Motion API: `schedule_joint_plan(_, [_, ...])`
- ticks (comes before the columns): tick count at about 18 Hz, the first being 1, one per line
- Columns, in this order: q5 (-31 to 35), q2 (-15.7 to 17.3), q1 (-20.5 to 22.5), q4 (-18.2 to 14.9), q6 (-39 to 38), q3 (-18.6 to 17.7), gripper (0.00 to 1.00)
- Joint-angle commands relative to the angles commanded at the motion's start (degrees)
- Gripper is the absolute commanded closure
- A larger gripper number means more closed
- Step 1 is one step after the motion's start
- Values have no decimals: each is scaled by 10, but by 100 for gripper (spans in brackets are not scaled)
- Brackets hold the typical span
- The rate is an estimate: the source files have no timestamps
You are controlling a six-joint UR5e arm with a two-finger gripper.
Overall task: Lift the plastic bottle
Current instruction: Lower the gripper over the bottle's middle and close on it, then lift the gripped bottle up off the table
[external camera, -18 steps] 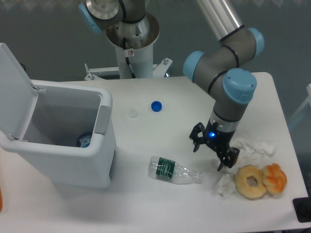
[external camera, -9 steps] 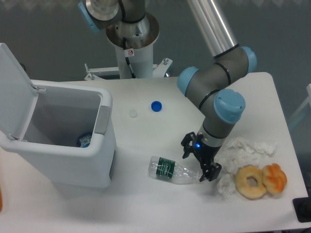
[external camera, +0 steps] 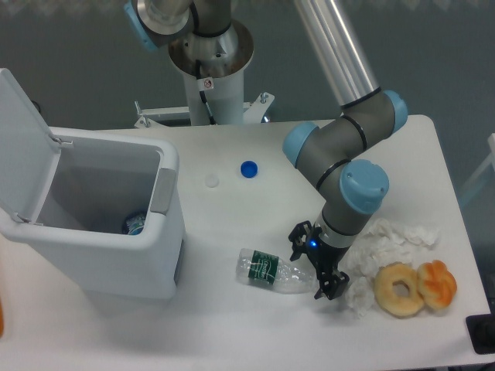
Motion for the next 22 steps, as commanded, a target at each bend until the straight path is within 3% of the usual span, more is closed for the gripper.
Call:
schedule_joint_plan(3, [57, -2, -8, -1, 3, -4, 4])
schedule_joint_plan(10, [80, -2, -15, -1, -9, -7, 41])
schedule_joint_plan(22, [79, 0, -17, 2, -30, -4, 48])
